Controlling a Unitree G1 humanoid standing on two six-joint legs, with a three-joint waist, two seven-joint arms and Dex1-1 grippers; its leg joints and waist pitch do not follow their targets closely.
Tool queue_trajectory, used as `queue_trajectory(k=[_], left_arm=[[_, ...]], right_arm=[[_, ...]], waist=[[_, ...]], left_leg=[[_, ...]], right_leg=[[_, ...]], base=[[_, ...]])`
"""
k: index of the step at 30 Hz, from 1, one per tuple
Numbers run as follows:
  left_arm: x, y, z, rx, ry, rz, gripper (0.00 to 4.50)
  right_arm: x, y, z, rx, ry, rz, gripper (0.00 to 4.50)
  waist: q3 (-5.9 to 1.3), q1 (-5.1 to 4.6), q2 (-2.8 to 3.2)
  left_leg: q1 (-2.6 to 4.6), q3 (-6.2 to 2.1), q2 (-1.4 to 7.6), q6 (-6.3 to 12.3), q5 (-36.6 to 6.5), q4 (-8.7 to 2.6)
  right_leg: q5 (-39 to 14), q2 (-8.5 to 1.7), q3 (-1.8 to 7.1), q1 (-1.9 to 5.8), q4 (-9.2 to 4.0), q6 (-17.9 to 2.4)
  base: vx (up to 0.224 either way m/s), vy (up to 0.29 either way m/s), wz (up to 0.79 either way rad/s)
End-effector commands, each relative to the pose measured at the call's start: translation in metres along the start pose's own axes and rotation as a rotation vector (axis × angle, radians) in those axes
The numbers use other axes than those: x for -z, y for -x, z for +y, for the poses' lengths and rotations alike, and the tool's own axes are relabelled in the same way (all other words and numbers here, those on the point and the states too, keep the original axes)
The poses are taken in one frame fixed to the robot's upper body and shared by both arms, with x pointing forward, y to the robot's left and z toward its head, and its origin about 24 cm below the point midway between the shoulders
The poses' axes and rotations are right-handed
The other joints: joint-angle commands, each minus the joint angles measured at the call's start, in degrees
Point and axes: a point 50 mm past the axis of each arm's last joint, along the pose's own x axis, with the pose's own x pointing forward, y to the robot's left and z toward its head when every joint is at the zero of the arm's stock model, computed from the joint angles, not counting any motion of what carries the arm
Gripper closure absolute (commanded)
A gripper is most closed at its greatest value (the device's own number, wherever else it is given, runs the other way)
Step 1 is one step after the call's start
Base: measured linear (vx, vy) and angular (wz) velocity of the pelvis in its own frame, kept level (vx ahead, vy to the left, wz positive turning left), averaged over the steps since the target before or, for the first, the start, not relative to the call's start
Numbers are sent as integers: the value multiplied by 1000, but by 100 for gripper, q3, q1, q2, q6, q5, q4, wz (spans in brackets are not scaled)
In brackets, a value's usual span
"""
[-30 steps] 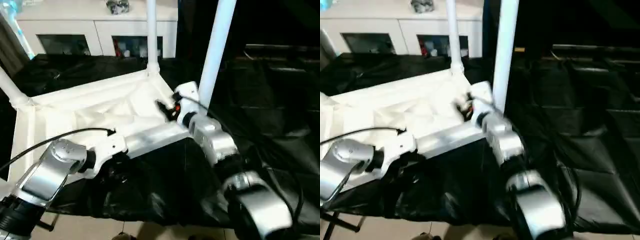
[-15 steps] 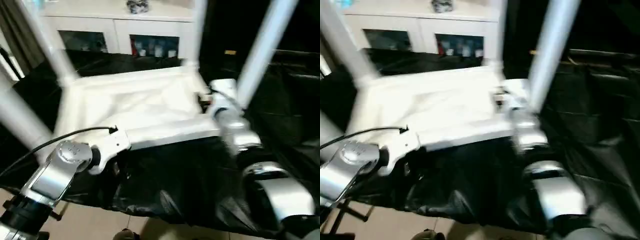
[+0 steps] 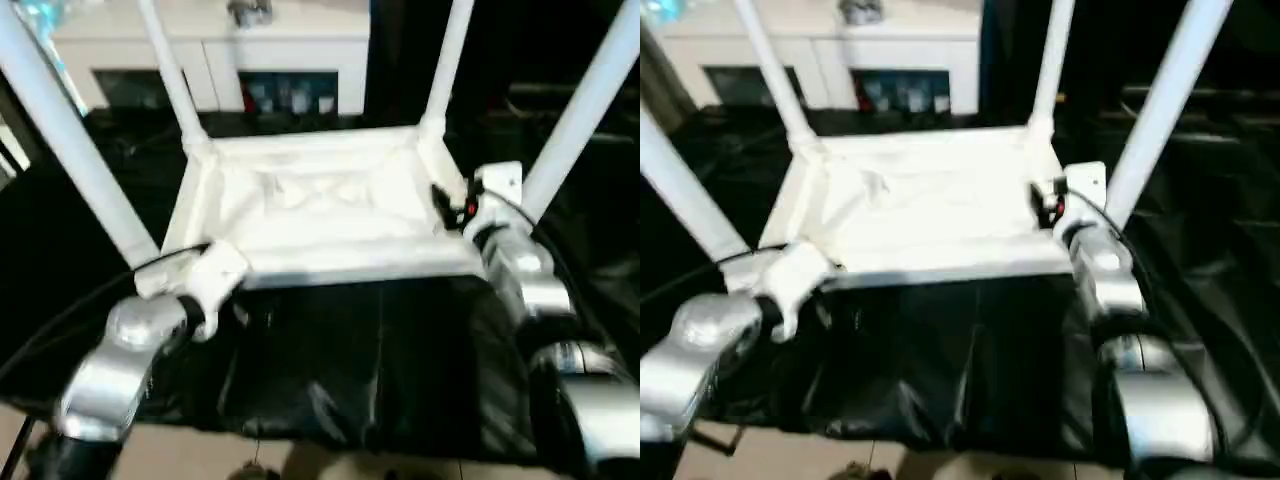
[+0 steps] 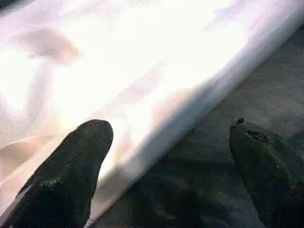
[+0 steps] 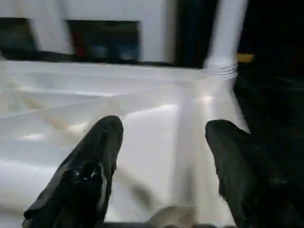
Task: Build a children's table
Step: Rotate table base
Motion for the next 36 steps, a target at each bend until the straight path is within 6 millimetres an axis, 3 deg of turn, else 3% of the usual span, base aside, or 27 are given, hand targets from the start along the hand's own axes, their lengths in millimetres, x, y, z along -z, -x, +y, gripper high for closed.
queue_trajectory(k=[1,3,4,12,14,15,16,17,19,20,22,25,26,28,30,31,33,34,35,36], left_arm=[[-1,11,13,-172,14,-30,2],[1,14,14,-225,26,-36,2],[4,21,16,-332,62,-53,2],[2,51,23,-784,189,-165,2],[2,53,20,-804,196,-165,2],[2,53,20,-806,197,-165,2],[1,53,19,-811,198,-166,2],[1,53,18,-819,205,-170,2],[0,52,16,-826,216,-179,2],[0,51,15,-819,214,-176,2],[2,51,14,-833,233,-172,2],[7,46,27,-859,249,-162,2],[10,40,36,-852,245,-153,2],[15,33,53,-854,230,-137,2],[17,28,67,-852,231,-124,2],[18,27,72,-854,224,-118,2],[19,25,80,-849,242,-108,2],[20,24,85,-848,256,-106,2],[20,21,89,-824,276,-106,2],[20,21,89,-818,280,-107,2]], right_arm=[[-8,3,9,-52,-12,-23,140],[-8,6,11,-61,-18,-21,140],[-6,14,15,-77,-10,-16,140],[7,67,40,-200,27,103,140],[9,76,43,-209,20,139,140],[10,77,43,-210,19,142,140],[10,81,45,-213,13,160,140],[11,85,47,-209,12,184,140],[11,93,50,-206,29,213,140],[12,95,50,-203,39,221,140],[12,97,51,-185,51,223,140],[14,94,53,-191,27,224,140],[17,93,54,-196,20,240,140],[23,90,55,-186,28,276,140],[27,88,55,-178,29,307,140],[28,88,56,-176,29,321,140],[30,87,56,-174,38,340,140],[31,86,56,-173,43,351,140],[32,85,56,-173,45,354,140],[32,84,56,-173,45,354,140]], waist=[[-428,16,8],[-413,11,0],[-379,13,19],[-333,33,19],[-322,4,-5],[-310,-14,15],[-298,-39,-3],[-291,-51,26],[-294,-84,23],[-299,-96,56],[-311,-123,59],[-305,-147,71],[-303,-160,-22],[-310,-151,43],[-313,-165,61],[-326,-169,83],[-347,-175,89],[-345,-176,80],[-349,-168,79],[-361,-170,78]], left_leg=[[88,6,33,233,-1830,-380],[91,-2,31,209,-1928,-394],[118,-7,39,141,-2189,-412],[85,-55,27,38,-2481,-458],[77,-61,2,44,-2560,-449],[84,-66,-9,43,-2607,-446],[104,-68,-36,53,-2680,-416],[98,-74,-44,48,-2692,-415],[96,-92,-50,21,-2753,-413],[85,-107,-46,13,-2760,-425],[54,-131,-45,30,-2772,-450],[133,-125,-89,45,-2944,-404],[114,-125,-89,65,-2943,-406],[146,-145,-129,66,-2986,-394],[106,-191,-140,54,-2959,-425],[112,-252,-113,29,-3035,-461],[76,-279,-61,13,-3007,-513],[79,-261,-73,21,-2984,-507],[127,-243,-87,16,-3018,-493],[119,-242,-81,10,-2940,-496]], right_leg=[[-1554,-135,106,257,-411,-1191],[-1808,-127,99,240,-440,-1097],[-2203,-129,99,201,-496,-951],[-2758,-106,94,184,-621,-422],[-3046,-114,71,164,-661,-274],[-3167,-105,65,148,-675,-220],[-3505,-108,46,102,-737,-67],[-3596,-107,43,93,-749,-28],[-3715,-103,14,90,-779,60],[-3702,-107,8,102,-792,102],[-3556,-111,-15,129,-781,86],[-3731,-87,-46,53,-848,150],[-3753,-87,-59,68,-864,172],[-3850,-86,-79,49,-873,250],[-3692,-91,-93,109,-851,221],[-3459,-120,-80,144,-811,124],[-3027,-151,-46,207,-741,-64],[-2965,-143,-35,188,-746,-104],[-2957,-149,-13,147,-747,-185],[-2825,-157,10,161,-710,-272]], base=[[0,0,0],[0,0,0],[0,0,0],[0,0,0],[0,0,0],[0,0,0],[0,0,0],[0,0,0],[0,0,0],[0,0,0],[0,0,0],[0,0,0],[0,0,0],[0,0,0],[0,0,0],[0,0,0],[0,0,0],[0,0,0],[0,0,0],[0,0,0]])
